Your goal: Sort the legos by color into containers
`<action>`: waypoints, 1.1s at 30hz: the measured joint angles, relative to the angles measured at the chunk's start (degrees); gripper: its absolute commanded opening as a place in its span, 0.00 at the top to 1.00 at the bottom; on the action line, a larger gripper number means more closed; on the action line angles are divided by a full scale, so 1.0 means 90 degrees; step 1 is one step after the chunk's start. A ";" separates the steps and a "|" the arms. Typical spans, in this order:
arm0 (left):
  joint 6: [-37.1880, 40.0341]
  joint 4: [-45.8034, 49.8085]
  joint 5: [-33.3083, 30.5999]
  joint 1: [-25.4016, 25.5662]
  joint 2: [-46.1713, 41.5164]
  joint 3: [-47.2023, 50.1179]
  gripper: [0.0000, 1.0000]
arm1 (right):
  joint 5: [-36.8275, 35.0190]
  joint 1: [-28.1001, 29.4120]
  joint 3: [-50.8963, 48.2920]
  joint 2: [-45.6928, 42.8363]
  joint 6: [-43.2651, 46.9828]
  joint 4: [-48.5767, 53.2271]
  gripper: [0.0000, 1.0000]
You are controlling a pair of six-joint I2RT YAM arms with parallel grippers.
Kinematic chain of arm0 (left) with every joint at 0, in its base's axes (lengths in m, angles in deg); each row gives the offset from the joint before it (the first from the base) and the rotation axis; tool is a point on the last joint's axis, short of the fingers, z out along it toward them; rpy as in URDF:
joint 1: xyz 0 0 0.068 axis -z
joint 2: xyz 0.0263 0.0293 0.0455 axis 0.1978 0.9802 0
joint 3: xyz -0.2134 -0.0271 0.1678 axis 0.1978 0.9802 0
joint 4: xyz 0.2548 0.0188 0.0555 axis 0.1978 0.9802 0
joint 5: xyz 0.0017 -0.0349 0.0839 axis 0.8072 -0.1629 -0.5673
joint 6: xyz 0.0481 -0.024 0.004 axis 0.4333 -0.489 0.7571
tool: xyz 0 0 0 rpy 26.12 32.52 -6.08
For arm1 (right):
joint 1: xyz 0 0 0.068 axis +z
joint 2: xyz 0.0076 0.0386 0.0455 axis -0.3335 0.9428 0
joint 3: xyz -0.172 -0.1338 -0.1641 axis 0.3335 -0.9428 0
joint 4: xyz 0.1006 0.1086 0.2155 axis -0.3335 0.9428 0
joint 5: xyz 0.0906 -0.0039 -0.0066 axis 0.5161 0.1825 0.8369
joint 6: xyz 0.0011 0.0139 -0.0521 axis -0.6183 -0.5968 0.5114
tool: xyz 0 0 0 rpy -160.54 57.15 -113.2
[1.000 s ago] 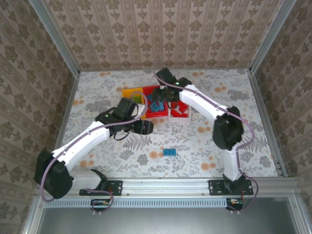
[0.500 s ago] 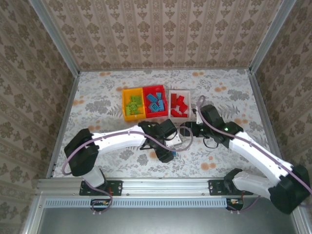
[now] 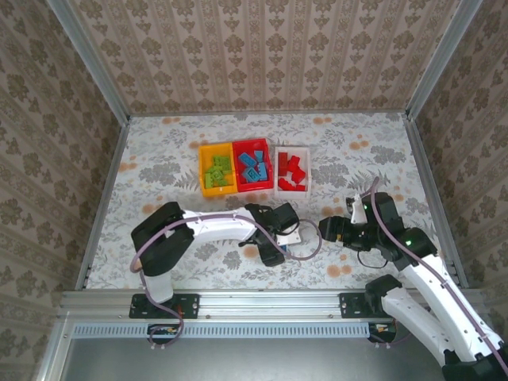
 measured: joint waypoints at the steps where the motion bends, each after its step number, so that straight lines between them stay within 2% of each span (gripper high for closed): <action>1: -0.0002 -0.0015 -0.0044 0.0000 0.0070 -0.0041 0.33 | 0.0024 -0.0007 0.0000 0.0051 -0.0010 0.0002 0.28; 3: -0.0015 0.0034 -0.0058 0.0000 0.0165 -0.0138 0.38 | 0.0068 -0.0012 0.0000 0.0129 -0.0029 0.0002 0.28; 8: -0.0138 0.0029 -0.0061 0.0000 0.0296 -0.0313 0.64 | 0.0136 -0.0024 0.0000 0.0228 -0.0049 0.0000 0.29; 12: -0.0243 -0.0005 -0.0058 -0.0005 0.0284 -0.0328 0.77 | 0.0206 -0.0024 0.0000 0.0333 -0.0046 -0.0007 0.31; 17: -0.0566 -0.0029 -0.0061 -0.0153 0.0238 -0.0325 0.79 | 0.0262 -0.0024 0.0007 0.0418 -0.0019 -0.0056 0.33; 20: -0.0964 0.0010 -0.0090 -0.0522 -0.0017 -0.0328 0.79 | 0.0282 -0.0024 0.0029 0.0391 -0.0005 -0.0291 0.33; 23: -0.1406 0.0143 -0.0138 -0.1078 -0.0425 -0.0517 0.78 | 0.0279 -0.0024 0.0029 0.0340 -0.0068 -0.0945 0.34; 27: -0.1979 0.0223 -0.0148 -0.1987 -0.0590 -0.1297 0.79 | 0.0219 -0.0022 -0.0007 0.0423 -0.0172 -0.2263 0.34; 33: -0.2783 0.0495 -0.0170 -0.3164 0.0095 -0.2856 0.79 | -0.0274 0.0211 -0.0005 0.1287 0.0158 -0.3949 0.31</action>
